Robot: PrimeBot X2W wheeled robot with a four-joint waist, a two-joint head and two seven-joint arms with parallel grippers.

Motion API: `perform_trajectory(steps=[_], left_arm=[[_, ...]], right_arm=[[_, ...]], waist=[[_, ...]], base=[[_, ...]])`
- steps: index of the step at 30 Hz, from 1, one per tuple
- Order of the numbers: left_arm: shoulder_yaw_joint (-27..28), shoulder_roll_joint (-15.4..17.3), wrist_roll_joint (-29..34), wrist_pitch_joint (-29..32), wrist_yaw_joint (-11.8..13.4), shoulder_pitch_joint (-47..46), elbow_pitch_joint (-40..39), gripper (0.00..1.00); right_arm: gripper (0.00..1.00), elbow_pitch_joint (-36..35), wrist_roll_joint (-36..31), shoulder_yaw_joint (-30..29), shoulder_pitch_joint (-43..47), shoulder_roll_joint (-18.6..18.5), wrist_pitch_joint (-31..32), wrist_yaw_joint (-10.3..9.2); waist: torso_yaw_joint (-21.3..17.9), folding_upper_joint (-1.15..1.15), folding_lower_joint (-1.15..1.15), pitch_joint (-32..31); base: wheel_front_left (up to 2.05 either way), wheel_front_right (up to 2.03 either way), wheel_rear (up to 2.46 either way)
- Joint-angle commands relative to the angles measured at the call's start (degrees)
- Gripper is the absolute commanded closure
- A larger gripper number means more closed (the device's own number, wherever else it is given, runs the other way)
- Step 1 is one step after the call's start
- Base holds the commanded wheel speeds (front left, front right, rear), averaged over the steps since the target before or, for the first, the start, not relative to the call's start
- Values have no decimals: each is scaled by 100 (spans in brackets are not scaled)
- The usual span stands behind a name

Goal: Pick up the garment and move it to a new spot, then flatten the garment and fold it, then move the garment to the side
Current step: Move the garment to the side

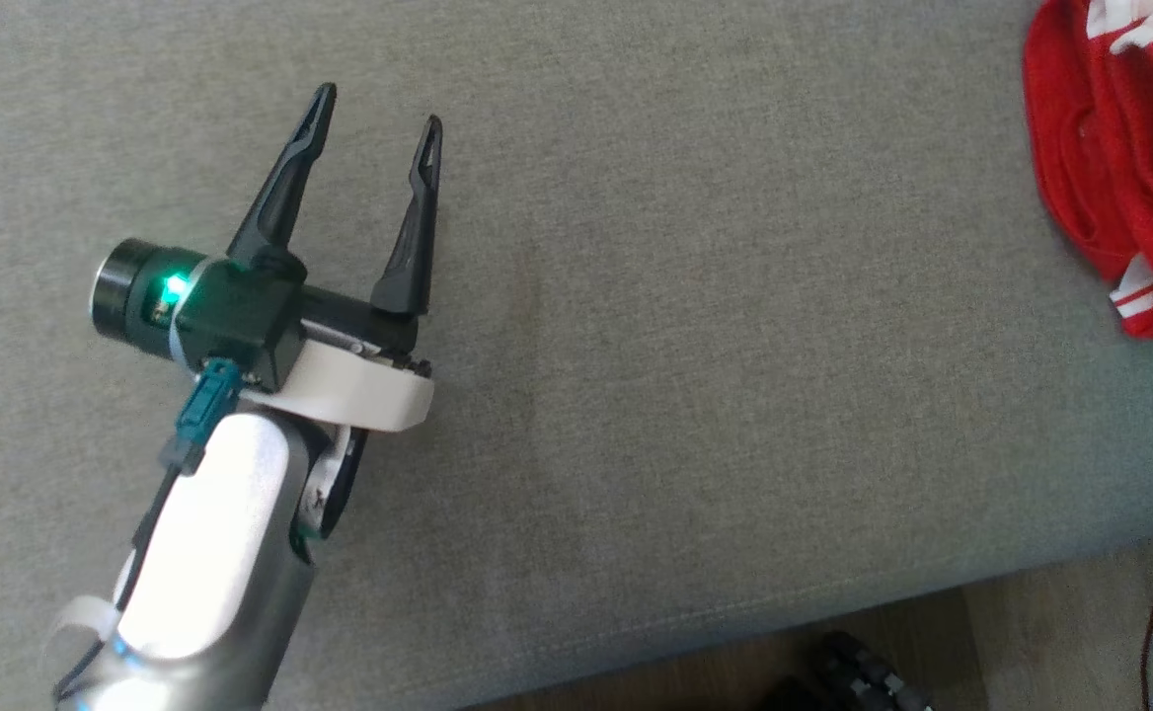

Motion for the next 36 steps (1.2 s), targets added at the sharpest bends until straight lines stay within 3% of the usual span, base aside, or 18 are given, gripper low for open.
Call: perform_trajectory(steps=[1, 10, 20, 30, 36], left_arm=[[150, 60, -23, -37, 9, -122, -164, 0], [272, -50, -244, -71, 123, 390, 28, 0], [572, -86, -462, -75, 374, 1179, 56, 0], [874, -30, -637, -76, 517, 1732, 155, 0], [892, 13, -729, -76, 478, 1950, 223, 0]], right_arm=[[0, -163, -37, -65, 53, -114, -89, -5], [0, -923, -299, -518, 1035, 626, -821, -5], [0, -2726, -183, 402, 2530, 1794, -1006, -5], [0, -3481, 18, 1404, 3043, 2110, -1024, -5], [0, -3584, -13, 1521, 3235, 2132, -962, -5]], waist=[[50, 0, -1, -69], [316, 0, -1, -798], [677, 0, -1, -1602], [1079, 0, -1, -2208], [1109, 0, -1, -2483]], base=[[0, 0, 0], [0, 0, 0], [0, 0, 0], [0, 0, 0], [0, 0, 0]])
